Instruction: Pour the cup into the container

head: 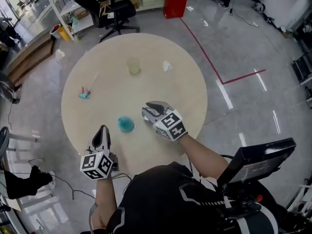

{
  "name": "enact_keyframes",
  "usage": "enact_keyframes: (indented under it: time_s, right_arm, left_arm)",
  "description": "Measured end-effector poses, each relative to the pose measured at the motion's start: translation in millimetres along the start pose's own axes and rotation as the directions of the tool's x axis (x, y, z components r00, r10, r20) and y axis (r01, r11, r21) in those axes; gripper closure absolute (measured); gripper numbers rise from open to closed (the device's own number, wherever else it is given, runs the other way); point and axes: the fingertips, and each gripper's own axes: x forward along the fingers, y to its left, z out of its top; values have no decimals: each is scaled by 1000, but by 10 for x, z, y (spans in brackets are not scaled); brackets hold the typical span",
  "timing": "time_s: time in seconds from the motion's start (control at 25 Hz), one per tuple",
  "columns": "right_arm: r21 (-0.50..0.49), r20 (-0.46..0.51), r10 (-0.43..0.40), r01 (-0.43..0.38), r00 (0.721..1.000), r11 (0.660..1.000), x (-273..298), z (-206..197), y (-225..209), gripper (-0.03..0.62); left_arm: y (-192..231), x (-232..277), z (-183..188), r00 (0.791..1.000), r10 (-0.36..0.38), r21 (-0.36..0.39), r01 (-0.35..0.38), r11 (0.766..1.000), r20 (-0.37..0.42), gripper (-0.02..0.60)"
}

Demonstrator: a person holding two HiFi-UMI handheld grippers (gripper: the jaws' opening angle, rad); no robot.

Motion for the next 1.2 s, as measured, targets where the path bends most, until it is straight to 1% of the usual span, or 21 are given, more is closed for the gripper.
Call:
enact_keyframes:
  time_s: [0.12, 0.2, 0.32, 0.56, 0.68, 0.76, 0.92, 1.0, 1.12, 1.2]
  right_arm:
    - [-4, 24, 0, 0, 1000, 1000, -79, 115, 10, 550]
    - [-22, 20, 6, -6, 1000, 1000, -108, 123, 21, 569]
    - [-27, 19, 17, -17, 1000, 999, -229, 134, 33, 576]
    - [-53, 44, 49, -47, 998, 998, -451, 307, 51, 582]
    - [-72, 49, 64, -60, 997, 996, -697, 351, 109, 582]
    - [-80, 67, 68, -63, 995, 995, -782, 418, 169, 582]
    - [-77, 89, 65, -58, 994, 995, -908, 468, 470, 582]
    - [-83, 105, 50, -42, 993, 996, -1015, 443, 653, 582]
    - [-81, 133, 16, -5, 991, 997, -1166, 359, 936, 582]
    - [-66, 137, -16, 25, 990, 997, -1315, 250, 1162, 582]
  left_arm:
    - [-118, -17, 98, 999, -19, 1, 19, 1000, 26, 581]
    - [-171, -32, 96, 999, -27, 2, 27, 1000, 26, 581]
    - [-269, -86, 57, 1000, -27, -13, 27, 1000, 13, 582]
    - [-520, -205, 55, 1000, -22, 32, 22, 999, 1, 582]
    - [-771, -330, 48, 999, -37, 49, 37, 998, -3, 583]
    - [-837, -423, 59, 999, -42, 60, 42, 997, 8, 581]
    - [-780, -782, 20, 999, -28, 84, 26, 996, 22, 581]
    - [-773, -1014, -40, 999, -43, 97, 40, 994, 33, 581]
    - [-735, -1385, -233, 997, -66, 118, 60, 991, 48, 581]
    - [-693, -1673, -410, 997, -71, 125, 67, 990, 33, 581]
